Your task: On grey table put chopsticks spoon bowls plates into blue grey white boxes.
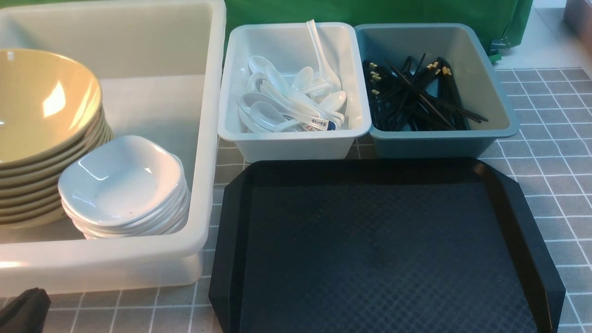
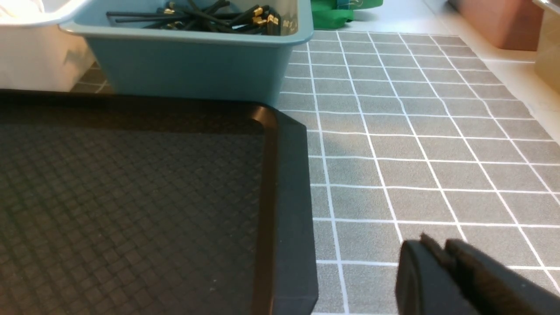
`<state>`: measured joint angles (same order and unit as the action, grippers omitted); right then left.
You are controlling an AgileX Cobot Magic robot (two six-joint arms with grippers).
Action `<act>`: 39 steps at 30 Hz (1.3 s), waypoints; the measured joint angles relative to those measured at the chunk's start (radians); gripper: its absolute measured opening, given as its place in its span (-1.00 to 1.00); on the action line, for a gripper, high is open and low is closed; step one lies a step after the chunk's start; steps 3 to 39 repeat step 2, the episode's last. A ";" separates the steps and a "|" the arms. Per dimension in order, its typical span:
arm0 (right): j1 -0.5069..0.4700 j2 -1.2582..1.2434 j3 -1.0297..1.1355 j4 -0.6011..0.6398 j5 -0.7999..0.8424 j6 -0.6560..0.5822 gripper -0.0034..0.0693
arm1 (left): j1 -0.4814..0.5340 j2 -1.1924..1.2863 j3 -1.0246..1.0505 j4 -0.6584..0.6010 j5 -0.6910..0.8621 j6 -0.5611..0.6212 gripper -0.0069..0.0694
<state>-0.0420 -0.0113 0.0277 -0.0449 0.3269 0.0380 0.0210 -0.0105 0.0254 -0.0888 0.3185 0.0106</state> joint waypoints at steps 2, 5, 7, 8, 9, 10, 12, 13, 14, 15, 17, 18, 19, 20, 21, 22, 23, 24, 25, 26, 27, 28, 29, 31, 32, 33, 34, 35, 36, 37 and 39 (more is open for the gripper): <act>0.000 0.000 0.000 0.000 0.000 0.000 -0.64 | 0.000 0.000 0.000 0.000 0.000 0.000 -0.85; 0.000 0.000 0.000 0.000 0.000 0.000 -0.64 | 0.000 0.000 0.000 0.000 0.000 0.000 -0.85; 0.000 0.000 0.000 0.000 0.000 0.000 -0.64 | 0.000 0.000 0.000 0.000 0.000 0.000 -0.85; 0.000 0.000 0.000 0.000 0.000 0.000 -0.64 | 0.000 0.000 0.000 0.000 0.000 0.000 -0.85; 0.000 0.000 0.000 0.000 0.000 0.000 -0.64 | 0.000 0.000 0.000 0.000 0.000 0.000 -0.85; 0.000 0.000 0.000 0.000 0.000 0.000 -0.64 | 0.000 0.000 0.000 0.000 0.000 0.000 -0.85; 0.000 0.000 0.000 0.000 0.000 0.000 -0.64 | 0.000 0.000 0.000 0.000 0.000 0.000 -0.85; 0.000 0.000 0.000 0.000 0.000 0.000 -0.64 | 0.000 0.000 0.000 0.000 0.000 0.000 -0.85; 0.000 0.000 0.000 0.000 0.000 0.000 -0.64 | 0.000 0.000 0.000 0.000 0.000 0.000 -0.85; 0.000 0.000 0.000 0.000 0.000 0.000 -0.64 | 0.000 0.000 0.000 0.000 0.000 0.000 -0.85; 0.000 0.000 0.000 0.000 0.000 0.000 -0.64 | 0.000 0.000 0.000 0.000 0.000 0.000 -0.85; 0.000 0.000 0.000 0.000 0.000 0.000 -0.64 | 0.000 0.000 0.000 0.000 0.000 0.000 -0.85; 0.000 0.000 0.000 0.000 0.000 0.000 -0.64 | 0.000 0.000 0.000 0.000 0.000 0.000 -0.85; 0.000 0.000 0.000 0.000 0.000 0.000 -0.64 | 0.000 0.000 0.000 0.000 0.000 0.000 -0.85; 0.000 0.000 0.000 0.000 0.000 0.000 -0.64 | 0.000 0.000 0.000 0.000 0.000 0.000 -0.85; 0.000 0.000 0.000 0.000 0.000 0.000 -0.64 | 0.000 0.000 0.000 0.000 0.000 0.000 -0.85; 0.000 0.000 0.000 0.000 0.000 0.000 -0.64 | 0.000 0.000 0.000 0.000 0.000 0.000 -0.85; 0.000 0.000 0.000 0.000 0.000 0.000 -0.64 | 0.000 0.000 0.000 0.000 0.000 0.000 -0.85; 0.000 0.000 0.000 0.000 0.000 0.000 -0.64 | 0.000 0.000 0.000 0.000 0.000 0.000 -0.85; 0.000 0.000 0.000 0.000 0.000 0.000 -0.64 | 0.000 0.000 0.000 0.000 0.000 0.000 -0.85; 0.000 0.000 0.000 0.000 0.000 0.000 -0.64 | 0.000 0.000 0.000 0.000 0.000 0.000 -0.85; 0.000 0.000 0.000 0.000 0.000 0.000 -0.64 | 0.000 0.000 0.000 0.000 0.000 0.000 -0.85; 0.000 0.000 0.000 0.000 0.000 0.000 -0.64 | 0.000 0.000 0.000 0.000 0.000 0.000 -0.85; 0.000 0.000 0.000 0.000 0.000 0.000 -0.64 | 0.000 0.000 0.000 0.000 0.000 0.000 -0.85; 0.000 0.000 0.000 0.000 0.000 0.000 -0.64 | 0.000 0.000 0.000 0.000 0.000 0.000 -0.85; 0.000 0.000 0.000 0.000 0.000 0.000 -0.64 | 0.000 0.000 0.000 0.000 0.000 0.000 -0.85; 0.000 0.000 0.000 0.000 0.000 0.000 -0.64 | 0.000 0.000 0.000 0.000 0.000 0.000 -0.85; 0.000 0.000 0.000 0.000 0.000 0.000 -0.64 | 0.000 0.000 0.000 0.000 0.000 0.000 -0.85; 0.000 0.000 0.000 0.000 0.000 0.000 -0.64 | 0.000 0.000 0.000 0.000 0.000 0.000 -0.85; 0.000 0.000 0.000 0.000 0.000 0.000 -0.64 | 0.000 0.000 0.000 0.000 0.000 0.000 -0.85; 0.000 0.000 0.000 0.000 0.000 0.000 -0.64 | 0.000 0.000 0.000 0.000 0.000 0.000 -0.85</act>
